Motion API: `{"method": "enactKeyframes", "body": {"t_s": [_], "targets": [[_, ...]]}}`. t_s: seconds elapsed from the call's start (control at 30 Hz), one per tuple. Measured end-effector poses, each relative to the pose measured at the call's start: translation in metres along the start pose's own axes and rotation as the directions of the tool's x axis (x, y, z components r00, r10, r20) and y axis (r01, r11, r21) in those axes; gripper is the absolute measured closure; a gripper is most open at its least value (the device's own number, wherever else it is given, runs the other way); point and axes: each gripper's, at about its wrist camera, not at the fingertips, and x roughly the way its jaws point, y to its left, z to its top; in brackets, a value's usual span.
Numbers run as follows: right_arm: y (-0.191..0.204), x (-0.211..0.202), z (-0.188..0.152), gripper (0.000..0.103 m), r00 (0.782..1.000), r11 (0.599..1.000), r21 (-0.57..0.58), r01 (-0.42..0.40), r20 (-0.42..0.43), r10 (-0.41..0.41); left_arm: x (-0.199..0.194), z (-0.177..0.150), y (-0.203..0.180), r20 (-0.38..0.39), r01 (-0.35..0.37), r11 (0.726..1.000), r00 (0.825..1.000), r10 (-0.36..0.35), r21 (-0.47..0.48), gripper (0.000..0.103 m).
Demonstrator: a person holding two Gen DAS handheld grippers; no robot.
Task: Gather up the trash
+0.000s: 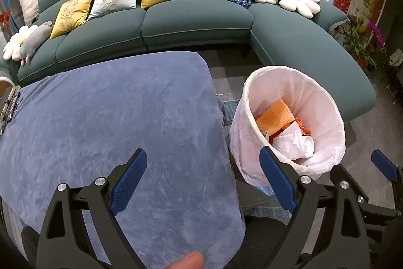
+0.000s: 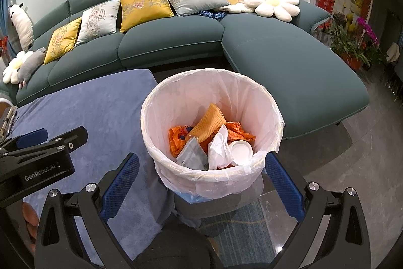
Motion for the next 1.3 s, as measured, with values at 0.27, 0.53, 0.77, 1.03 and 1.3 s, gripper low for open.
{"method": "enactKeyframes", "body": {"t_s": [0.27,0.53,0.77,1.03,1.3], "targets": [[0.0008,0.0012,-0.0011,0.007,1.000,1.000,-0.003,-0.004,-0.007,0.004,0.0028,-0.0013,-0.0013,-0.009,-0.014,1.000,1.000,0.014,-0.003,0.016],[0.0008,0.0014,-0.0016,0.007,1.000,1.000,-0.005,-0.007,-0.006,0.007,0.0041,-0.0030,-0.0015,-0.012,-0.027,1.000,1.000,0.027,-0.010,0.016],[0.0007,0.0014,-0.0012,0.007,1.000,1.000,-0.008,-0.005,-0.008,0.005,0.0040,-0.0044,-0.0019,-0.012,-0.033,0.999,0.999,0.033,-0.008,0.016],[0.0011,0.0015,-0.0013,0.007,1.000,1.000,-0.008,-0.005,-0.007,0.005,0.0028,-0.0044,-0.0018,-0.012,-0.038,0.999,0.999,0.038,-0.005,0.016],[0.0016,0.0021,-0.0010,0.007,1.000,1.000,-0.009,-0.006,-0.008,0.006,0.0026,-0.0044,-0.0045,-0.015,-0.045,0.999,0.999,0.045,0.004,0.016]]}}
